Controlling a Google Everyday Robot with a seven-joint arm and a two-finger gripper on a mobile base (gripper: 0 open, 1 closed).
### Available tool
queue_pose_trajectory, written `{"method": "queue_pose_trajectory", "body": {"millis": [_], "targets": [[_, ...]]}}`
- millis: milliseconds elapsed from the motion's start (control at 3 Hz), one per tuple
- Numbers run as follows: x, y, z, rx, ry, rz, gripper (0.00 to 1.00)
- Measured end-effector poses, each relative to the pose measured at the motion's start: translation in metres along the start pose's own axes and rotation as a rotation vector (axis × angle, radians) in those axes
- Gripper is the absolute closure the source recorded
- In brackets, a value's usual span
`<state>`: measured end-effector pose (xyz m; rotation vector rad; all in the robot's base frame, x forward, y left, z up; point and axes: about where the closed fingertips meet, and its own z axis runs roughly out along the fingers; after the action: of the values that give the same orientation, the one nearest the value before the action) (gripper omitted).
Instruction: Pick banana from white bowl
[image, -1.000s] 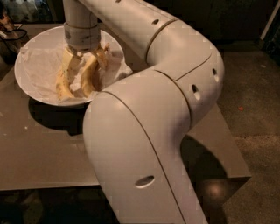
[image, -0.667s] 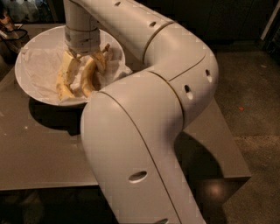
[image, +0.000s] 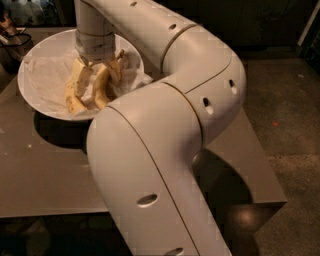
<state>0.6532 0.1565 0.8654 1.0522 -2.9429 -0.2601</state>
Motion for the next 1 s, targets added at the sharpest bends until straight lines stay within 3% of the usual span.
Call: {"method": "queue_pose_trajectory", "body": {"millis": [333, 1000], "targets": [[-0.0006, -0.0015, 0.0008, -0.007, 0.004, 0.004, 0.22], [-0.0014, -0.0039, 0.0017, -0.01, 0.006, 0.008, 0.63]]}}
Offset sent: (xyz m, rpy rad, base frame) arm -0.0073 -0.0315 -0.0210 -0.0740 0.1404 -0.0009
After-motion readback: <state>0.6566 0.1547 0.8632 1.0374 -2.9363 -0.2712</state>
